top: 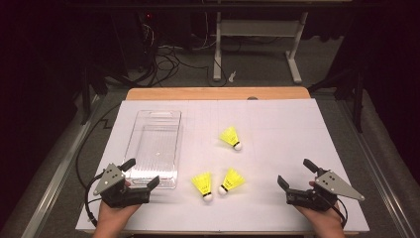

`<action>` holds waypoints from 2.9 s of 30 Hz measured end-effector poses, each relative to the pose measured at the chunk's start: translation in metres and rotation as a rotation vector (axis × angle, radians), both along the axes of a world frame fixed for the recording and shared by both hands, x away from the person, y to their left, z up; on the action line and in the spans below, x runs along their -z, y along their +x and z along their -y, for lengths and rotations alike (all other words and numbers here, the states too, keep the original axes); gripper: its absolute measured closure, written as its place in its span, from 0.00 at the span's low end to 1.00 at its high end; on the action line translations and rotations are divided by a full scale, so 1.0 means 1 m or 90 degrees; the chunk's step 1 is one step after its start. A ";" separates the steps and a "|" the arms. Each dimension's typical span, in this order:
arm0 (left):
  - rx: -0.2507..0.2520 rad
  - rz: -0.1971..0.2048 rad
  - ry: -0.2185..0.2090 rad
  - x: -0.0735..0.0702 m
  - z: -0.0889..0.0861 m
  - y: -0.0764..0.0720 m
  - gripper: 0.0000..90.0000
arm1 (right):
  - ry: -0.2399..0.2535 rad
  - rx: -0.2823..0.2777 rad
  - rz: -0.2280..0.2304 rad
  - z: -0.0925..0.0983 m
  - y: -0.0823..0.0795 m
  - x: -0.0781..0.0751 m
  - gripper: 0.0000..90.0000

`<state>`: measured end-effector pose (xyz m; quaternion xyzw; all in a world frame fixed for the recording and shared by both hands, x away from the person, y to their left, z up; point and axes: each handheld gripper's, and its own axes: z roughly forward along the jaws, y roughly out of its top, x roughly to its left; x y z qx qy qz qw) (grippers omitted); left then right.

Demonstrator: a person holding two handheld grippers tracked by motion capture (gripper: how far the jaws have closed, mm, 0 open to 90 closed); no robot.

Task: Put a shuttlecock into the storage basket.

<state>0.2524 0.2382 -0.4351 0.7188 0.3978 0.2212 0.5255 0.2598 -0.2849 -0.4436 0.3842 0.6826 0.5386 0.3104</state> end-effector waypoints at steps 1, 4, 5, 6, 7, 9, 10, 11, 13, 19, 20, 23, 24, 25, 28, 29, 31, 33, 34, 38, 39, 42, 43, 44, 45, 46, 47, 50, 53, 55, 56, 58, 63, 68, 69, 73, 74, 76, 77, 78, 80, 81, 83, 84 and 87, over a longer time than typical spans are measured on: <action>0.000 0.002 0.000 0.000 0.001 0.000 0.01 | -0.002 0.000 -0.002 0.000 0.000 0.000 0.00; 0.001 0.000 0.001 0.000 0.001 0.000 0.01 | -0.003 0.000 -0.004 0.000 0.000 0.001 0.00; 0.001 0.000 0.001 0.000 0.001 0.000 0.01 | -0.002 -0.001 -0.001 0.000 0.000 0.000 0.00; 0.002 0.000 0.002 0.000 0.001 0.000 0.01 | -0.002 -0.001 -0.001 0.000 0.000 0.000 0.00; 0.001 0.000 0.002 0.000 0.001 0.000 0.01 | -0.003 -0.002 0.000 0.000 0.000 0.000 0.00; 0.001 0.001 0.000 0.000 0.001 0.000 0.01 | -0.002 -0.003 -0.001 0.000 0.000 0.001 0.00; 0.000 0.001 0.000 0.000 0.001 0.000 0.01 | -0.001 -0.003 -0.001 0.000 0.000 0.001 0.00; 0.001 0.002 0.000 0.000 0.001 0.000 0.01 | -0.001 -0.003 -0.001 0.000 0.000 0.001 0.00; 0.002 0.002 0.000 0.000 0.001 -0.001 0.01 | 0.000 -0.002 -0.001 0.000 0.000 0.001 0.00; -0.002 0.001 -0.002 0.000 -0.001 0.000 0.01 | -0.003 -0.003 -0.002 -0.001 0.000 0.002 0.00; -0.002 0.001 -0.002 0.000 -0.001 0.000 0.01 | -0.003 -0.003 -0.002 -0.001 0.000 0.002 0.00; -0.004 0.001 0.000 -0.001 -0.002 0.000 0.01 | -0.002 -0.002 -0.002 0.000 0.000 0.002 0.00; -0.005 0.001 0.001 -0.001 -0.003 -0.001 0.01 | -0.002 -0.002 -0.002 0.000 0.000 0.002 0.00; -0.006 0.002 0.004 -0.001 -0.004 -0.001 0.01 | -0.002 -0.001 -0.001 0.000 0.000 0.002 0.00; -0.011 0.002 0.004 -0.002 -0.008 -0.001 0.01 | -0.002 -0.001 0.000 0.000 0.000 0.001 0.00; -0.013 0.002 0.005 -0.002 -0.010 -0.001 0.01 | -0.003 0.000 0.001 0.001 0.000 0.001 0.00; -0.019 0.002 0.006 -0.003 -0.013 -0.002 0.01 | -0.003 0.000 0.003 0.001 0.000 0.001 0.00; -0.026 0.002 0.008 -0.003 -0.017 -0.002 0.01 | -0.004 -0.001 0.003 0.001 0.000 0.001 0.00; -0.031 0.003 0.006 -0.003 -0.020 -0.003 0.01 | -0.004 -0.001 0.003 0.001 -0.001 0.001 0.00; -0.047 0.003 -0.003 -0.004 -0.030 -0.003 0.01 | -0.005 -0.001 0.005 0.002 -0.001 0.001 0.00; -0.050 0.004 -0.003 -0.005 -0.032 -0.003 0.01 | -0.005 0.000 0.004 0.002 -0.001 0.001 0.00; -0.058 0.001 -0.007 -0.004 -0.039 -0.003 0.01 | -0.004 0.001 0.004 0.002 -0.001 0.001 0.00; -0.065 -0.001 -0.008 -0.004 -0.044 -0.003 0.01 | -0.004 0.001 0.004 0.002 -0.001 0.001 0.00; -0.065 -0.001 -0.008 -0.004 -0.044 -0.003 0.01 | -0.004 0.001 0.004 0.002 -0.001 0.001 0.00; -0.068 -0.001 -0.007 -0.004 -0.046 -0.003 0.01 | -0.004 0.001 0.004 0.002 -0.001 0.001 0.00; -0.073 -0.001 -0.005 -0.004 -0.048 -0.004 0.01 | -0.004 0.001 0.004 0.002 -0.001 0.001 0.00; -0.078 -0.002 -0.006 -0.004 -0.051 -0.004 0.01 | -0.003 0.003 0.003 0.002 -0.001 0.001 0.01; -0.093 -0.003 -0.018 -0.003 -0.059 -0.005 0.01 | -0.002 0.005 0.003 0.003 -0.001 0.001 0.01; -0.107 -0.004 -0.023 -0.003 -0.067 -0.007 0.01 | -0.002 0.006 0.004 0.003 -0.002 0.001 0.01; -0.119 -0.005 -0.022 -0.002 -0.073 -0.008 0.01 | -0.003 0.007 0.004 0.003 -0.001 0.001 0.01; -0.122 -0.006 -0.025 -0.001 -0.076 -0.010 0.01 | -0.001 0.008 0.003 0.004 -0.002 0.001 0.01; -0.133 -0.010 -0.016 0.000 -0.083 -0.013 0.01 | -0.001 0.009 0.003 0.004 -0.002 0.001 0.01; -0.146 -0.023 -0.023 0.006 -0.096 -0.022 0.01 | -0.001 0.010 0.003 0.006 -0.002 0.001 0.01; -0.144 -0.031 -0.017 0.008 -0.099 -0.025 0.01 | 0.001 0.012 0.002 0.005 -0.002 0.001 0.01; -0.144 -0.031 -0.020 0.008 -0.100 -0.025 0.01 | 0.001 0.012 0.002 0.005 -0.002 0.001 0.01; -0.134 -0.038 -0.015 0.008 -0.096 -0.025 0.01 | 0.000 0.012 0.003 0.005 -0.002 0.000 0.01; -0.130 -0.039 -0.013 0.008 -0.094 -0.026 0.01 | 0.000 0.013 0.004 0.005 -0.002 0.000 0.01; -0.123 -0.041 -0.005 0.008 -0.090 -0.026 0.01 | 0.001 0.013 0.003 0.006 -0.002 0.001 0.01; -0.118 -0.045 0.001 0.008 -0.088 -0.026 0.01 | 0.002 0.014 0.003 0.006 -0.002 0.001 0.01; -0.112 -0.049 0.009 0.009 -0.086 -0.026 0.01 | 0.002 0.014 0.003 0.006 -0.002 0.001 0.01; -0.101 -0.057 0.029 0.010 -0.081 -0.025 0.01 | 0.001 0.013 0.003 0.007 -0.002 0.001 0.01; -0.097 -0.060 0.038 0.010 -0.079 -0.024 0.01 | 0.001 0.013 0.003 0.007 -0.002 0.001 0.01; -0.088 -0.068 0.048 0.011 -0.077 -0.023 0.01 | 0.003 0.014 0.002 0.007 -0.002 0.001 0.01; -0.084 -0.071 0.050 0.012 -0.076 -0.023 0.01 | 0.003 0.014 0.002 0.007 -0.002 0.001 0.01; -0.076 -0.084 0.059 0.014 -0.075 -0.021 0.01 | 0.003 0.012 0.001 0.006 -0.002 0.001 0.01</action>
